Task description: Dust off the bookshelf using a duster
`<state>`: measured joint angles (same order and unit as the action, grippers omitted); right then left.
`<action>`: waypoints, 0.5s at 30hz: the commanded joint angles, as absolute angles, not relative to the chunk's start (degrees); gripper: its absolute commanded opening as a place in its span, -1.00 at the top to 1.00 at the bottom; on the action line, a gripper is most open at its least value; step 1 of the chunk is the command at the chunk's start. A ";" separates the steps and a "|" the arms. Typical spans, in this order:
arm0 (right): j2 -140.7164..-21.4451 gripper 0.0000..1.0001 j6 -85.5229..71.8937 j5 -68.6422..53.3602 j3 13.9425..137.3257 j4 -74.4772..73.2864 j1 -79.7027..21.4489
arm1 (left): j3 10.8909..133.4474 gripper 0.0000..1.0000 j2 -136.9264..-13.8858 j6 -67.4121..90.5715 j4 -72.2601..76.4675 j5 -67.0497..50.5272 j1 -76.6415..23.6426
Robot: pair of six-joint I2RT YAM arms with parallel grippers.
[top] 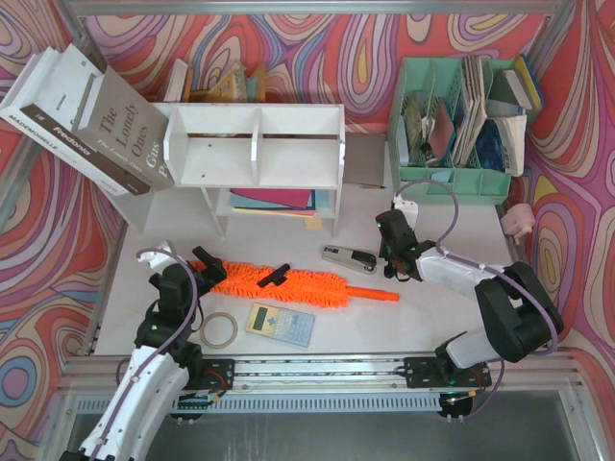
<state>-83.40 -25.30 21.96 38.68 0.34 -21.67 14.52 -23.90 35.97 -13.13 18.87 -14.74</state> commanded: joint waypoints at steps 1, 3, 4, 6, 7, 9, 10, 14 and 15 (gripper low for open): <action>-83.56 0.55 -24.99 20.58 39.08 2.68 -21.36 | 14.68 -0.96 -23.36 35.86 -11.60 18.53 -14.99; -84.03 0.54 -24.73 19.73 39.12 3.12 -21.35 | 14.68 -0.96 -23.14 35.86 -11.73 18.54 -15.03; -84.17 0.55 -24.44 19.50 39.11 3.30 -21.40 | 14.68 -0.97 -23.11 35.86 -11.77 18.50 -15.03; -84.09 0.55 -24.35 19.19 39.03 3.38 -21.40 | 14.68 -0.96 -22.85 35.86 -11.94 18.59 -15.02; -84.01 0.54 -24.35 19.10 38.97 3.34 -21.43 | 14.68 -0.97 -22.77 35.86 -12.04 18.55 -15.03; -84.18 0.46 -24.18 18.68 39.00 3.27 -21.45 | 14.60 -0.97 -22.48 35.80 -12.12 18.63 -15.02; -84.26 0.44 -24.26 18.57 39.02 3.11 -21.43 | 14.59 -0.97 -22.43 35.78 -12.13 18.62 -15.02; -84.56 0.37 -24.66 18.54 39.07 2.69 -21.43 | 14.50 -0.97 -22.24 35.82 -12.21 18.72 -15.03; -84.49 0.40 -24.81 18.54 38.91 2.69 -21.44 | 14.55 -0.97 -22.17 35.85 -12.29 18.72 -15.03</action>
<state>-84.16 -24.84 18.52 38.70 1.52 -21.67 14.52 -22.81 35.97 -13.13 18.87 -14.76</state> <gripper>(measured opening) 0.355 0.984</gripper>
